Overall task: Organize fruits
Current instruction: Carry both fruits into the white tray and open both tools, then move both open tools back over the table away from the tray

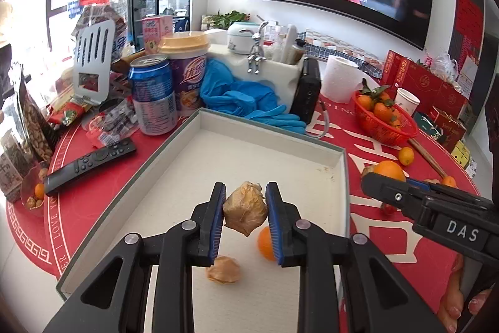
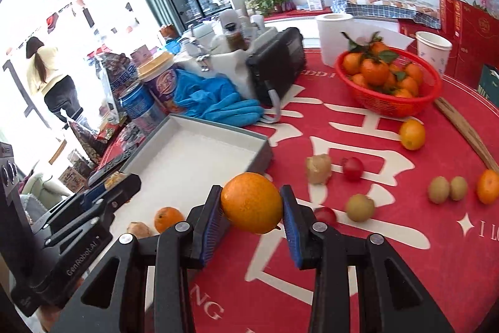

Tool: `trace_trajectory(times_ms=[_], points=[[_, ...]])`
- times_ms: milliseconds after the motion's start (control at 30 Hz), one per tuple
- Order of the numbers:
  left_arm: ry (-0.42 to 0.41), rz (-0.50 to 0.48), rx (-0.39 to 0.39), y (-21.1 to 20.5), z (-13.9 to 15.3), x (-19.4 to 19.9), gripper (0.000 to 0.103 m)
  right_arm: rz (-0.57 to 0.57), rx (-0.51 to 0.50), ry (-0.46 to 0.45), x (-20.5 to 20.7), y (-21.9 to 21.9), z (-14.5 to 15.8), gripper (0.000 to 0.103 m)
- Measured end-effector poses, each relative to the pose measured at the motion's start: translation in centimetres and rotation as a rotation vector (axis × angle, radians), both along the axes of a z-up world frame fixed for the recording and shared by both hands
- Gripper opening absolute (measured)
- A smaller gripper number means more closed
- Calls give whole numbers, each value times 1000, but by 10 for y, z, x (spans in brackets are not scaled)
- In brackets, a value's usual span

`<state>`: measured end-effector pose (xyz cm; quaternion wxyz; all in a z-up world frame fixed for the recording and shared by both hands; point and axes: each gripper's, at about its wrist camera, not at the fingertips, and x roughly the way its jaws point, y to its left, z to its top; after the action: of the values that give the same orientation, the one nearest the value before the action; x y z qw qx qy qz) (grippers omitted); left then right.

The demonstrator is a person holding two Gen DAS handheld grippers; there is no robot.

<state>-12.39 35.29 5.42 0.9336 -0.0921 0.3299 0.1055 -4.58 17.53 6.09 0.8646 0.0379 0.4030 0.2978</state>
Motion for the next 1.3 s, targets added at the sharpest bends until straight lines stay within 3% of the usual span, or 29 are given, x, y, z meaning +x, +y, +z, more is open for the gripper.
trace_trajectory(times_ms=[300,567,633,700,733,767,800,833,900,1000,1067,1200,1300], points=[[89,60,-119,38,-27,-4,29,128,-41,84,6,67,-22,38],[82,58,-99,33,-25,-6,29,129,-87,103,7,71,-33,38],[75,71,-99,35,-24,-7,31,132,-80,95,7,70,-30,39],[70,81,-96,36,-22,-8,44,132,-63,85,8,70,-25,39],[70,85,-88,36,-21,-8,53,134,-49,83,8,69,-23,42],[65,88,-83,35,-19,-9,72,136,-33,81,8,68,-20,48],[46,91,-80,34,-16,-11,82,138,-15,76,9,66,-17,64],[23,93,-72,33,-12,-14,82,137,7,69,9,64,-14,82],[-17,90,-39,28,-4,-18,82,138,73,53,9,55,-7,93],[-58,60,0,16,6,-21,82,114,162,48,8,37,6,93],[-65,3,7,3,8,-21,82,68,190,34,6,19,16,103],[-42,-141,20,-34,9,-18,82,-75,148,-28,-8,-30,30,103],[6,-251,7,-71,5,-14,83,-208,50,-25,-18,-72,24,103]])
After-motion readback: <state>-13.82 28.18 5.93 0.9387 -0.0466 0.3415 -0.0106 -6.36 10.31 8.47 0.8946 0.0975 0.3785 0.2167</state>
